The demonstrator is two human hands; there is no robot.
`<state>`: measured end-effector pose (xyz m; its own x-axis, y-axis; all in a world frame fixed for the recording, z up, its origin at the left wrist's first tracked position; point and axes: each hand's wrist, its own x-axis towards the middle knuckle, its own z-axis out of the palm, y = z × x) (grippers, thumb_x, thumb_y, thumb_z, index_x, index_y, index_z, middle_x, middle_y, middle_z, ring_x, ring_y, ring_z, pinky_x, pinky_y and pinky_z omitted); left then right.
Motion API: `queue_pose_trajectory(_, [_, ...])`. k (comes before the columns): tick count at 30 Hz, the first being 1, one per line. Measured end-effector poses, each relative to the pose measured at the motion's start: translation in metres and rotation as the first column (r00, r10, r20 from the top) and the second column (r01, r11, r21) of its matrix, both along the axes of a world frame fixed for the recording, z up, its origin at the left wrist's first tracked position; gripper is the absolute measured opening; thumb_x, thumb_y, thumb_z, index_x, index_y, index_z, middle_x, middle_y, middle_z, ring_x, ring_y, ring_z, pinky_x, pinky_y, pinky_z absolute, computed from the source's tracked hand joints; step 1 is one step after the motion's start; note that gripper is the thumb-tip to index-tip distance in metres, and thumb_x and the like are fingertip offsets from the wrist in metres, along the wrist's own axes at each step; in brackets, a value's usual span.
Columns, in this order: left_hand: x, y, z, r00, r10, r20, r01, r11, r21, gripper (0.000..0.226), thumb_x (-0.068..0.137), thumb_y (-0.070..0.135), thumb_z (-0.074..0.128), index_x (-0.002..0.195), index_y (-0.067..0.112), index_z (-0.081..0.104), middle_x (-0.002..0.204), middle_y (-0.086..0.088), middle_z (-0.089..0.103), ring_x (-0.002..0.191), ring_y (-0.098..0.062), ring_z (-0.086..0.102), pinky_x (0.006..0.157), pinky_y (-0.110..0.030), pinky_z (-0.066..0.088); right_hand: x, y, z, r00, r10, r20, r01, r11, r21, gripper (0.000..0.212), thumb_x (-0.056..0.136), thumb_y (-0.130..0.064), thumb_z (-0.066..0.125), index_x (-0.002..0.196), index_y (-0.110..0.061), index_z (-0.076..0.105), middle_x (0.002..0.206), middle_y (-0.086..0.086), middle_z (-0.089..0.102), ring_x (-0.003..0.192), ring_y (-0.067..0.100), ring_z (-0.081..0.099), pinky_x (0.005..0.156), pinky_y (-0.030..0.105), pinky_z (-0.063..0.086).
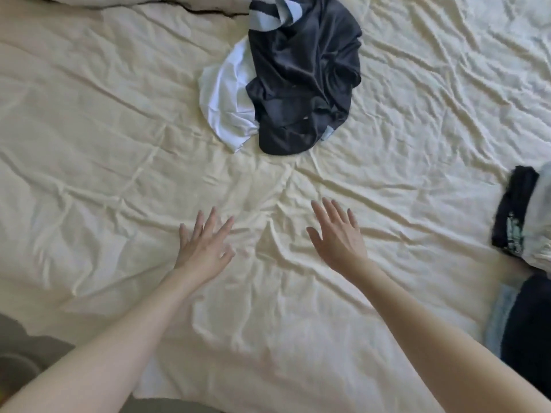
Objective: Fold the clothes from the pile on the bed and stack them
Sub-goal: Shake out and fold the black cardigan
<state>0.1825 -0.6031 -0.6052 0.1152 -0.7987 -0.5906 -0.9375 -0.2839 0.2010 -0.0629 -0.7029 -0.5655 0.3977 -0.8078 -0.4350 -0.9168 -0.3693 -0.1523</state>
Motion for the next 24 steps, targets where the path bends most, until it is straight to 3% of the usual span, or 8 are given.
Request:
queue_pose_trajectory(5, [0.019, -0.043, -0.052, 0.999, 0.025, 0.032, -0.029, 0.991, 0.132, 0.103, 0.074, 0.066, 0.059, 0.146, 0.043, -0.011, 0.153, 0.003, -0.029, 0.142, -0.025, -0.022, 0.108, -0.065, 0.004, 0.036, -0.06, -0.047, 0.998, 0.063, -0.02, -0.064, 0.997, -0.048, 0.061, 0.099, -0.033, 0.04, 0.151, -0.018, 0.011, 0.159, 0.007, 0.009, 0.147, 0.023, 0.003, 0.119, 0.042, 0.007])
queue_pose_trajectory(11, [0.015, -0.05, -0.084, 0.988, -0.038, 0.15, 0.019, 0.992, 0.124, 0.113, 0.068, 0.073, 0.057, 0.144, 0.04, -0.019, 0.153, -0.002, -0.031, 0.143, -0.028, -0.02, 0.104, -0.068, 0.015, 0.076, -0.136, -0.083, 0.997, 0.081, 0.013, -0.077, 0.98, -0.184, 0.069, 0.097, -0.03, 0.047, 0.151, -0.009, 0.008, 0.159, 0.009, 0.008, 0.147, 0.024, 0.002, 0.119, 0.041, 0.007])
queue_pose_trajectory(14, [0.018, -0.051, -0.09, 0.984, -0.059, 0.169, 0.038, 0.991, 0.129, 0.114, 0.068, 0.076, 0.052, 0.14, 0.039, -0.028, 0.152, -0.003, -0.033, 0.142, -0.029, -0.021, 0.104, -0.068, 0.016, 0.095, -0.166, -0.095, 0.997, 0.05, 0.061, -0.037, 0.981, -0.193, 0.063, 0.098, -0.028, 0.047, 0.149, -0.005, 0.018, 0.154, 0.012, 0.025, 0.145, 0.026, 0.013, 0.118, 0.042, 0.006])
queue_pose_trajectory(16, [0.018, -0.051, -0.091, 0.981, -0.075, 0.181, 0.051, 0.989, 0.136, 0.115, 0.068, 0.077, 0.051, 0.133, 0.038, -0.036, 0.151, -0.004, -0.034, 0.142, -0.029, -0.022, 0.105, -0.068, 0.016, 0.102, -0.175, -0.1, 0.996, 0.047, 0.081, -0.029, 0.978, -0.209, 0.043, 0.099, -0.025, 0.045, 0.136, -0.004, 0.042, 0.129, 0.015, 0.053, 0.129, 0.03, 0.041, 0.116, 0.038, 0.015])
queue_pose_trajectory(18, [0.019, -0.052, -0.09, 0.981, -0.083, 0.175, 0.057, 0.987, 0.148, 0.115, 0.068, 0.078, 0.05, 0.129, 0.037, -0.039, 0.15, -0.004, -0.036, 0.142, -0.029, -0.023, 0.105, -0.068, 0.015, 0.105, -0.172, -0.1, 0.99, 0.022, 0.136, 0.007, 0.978, -0.208, 0.026, 0.099, -0.021, 0.043, 0.109, -0.004, 0.06, 0.101, 0.012, 0.062, 0.101, 0.03, 0.055, 0.095, 0.031, 0.035])
queue_pose_trajectory(20, [0.021, -0.055, -0.089, 0.985, -0.079, 0.156, 0.053, 0.985, 0.165, 0.115, 0.068, 0.077, 0.051, 0.133, 0.038, -0.036, 0.15, -0.003, -0.037, 0.142, -0.029, -0.024, 0.105, -0.068, 0.014, 0.104, -0.154, -0.096, 0.978, -0.037, 0.206, 0.071, 0.985, -0.16, 0.025, 0.099, -0.02, 0.044, 0.103, -0.004, 0.062, 0.097, 0.011, 0.062, 0.092, 0.027, 0.056, 0.071, 0.029, 0.036])
queue_pose_trajectory(24, [0.026, -0.064, -0.077, 0.999, -0.023, 0.038, 0.013, 0.966, 0.259, 0.111, 0.07, 0.07, 0.06, 0.142, 0.044, -0.021, 0.15, 0.003, -0.037, 0.141, -0.024, -0.027, 0.106, -0.068, 0.009, 0.089, -0.089, -0.074, 0.915, -0.13, 0.382, 0.164, 0.985, -0.057, 0.021, 0.095, -0.016, 0.051, 0.107, -0.003, 0.063, 0.098, 0.01, 0.064, 0.088, 0.026, 0.058, 0.07, 0.028, 0.038])
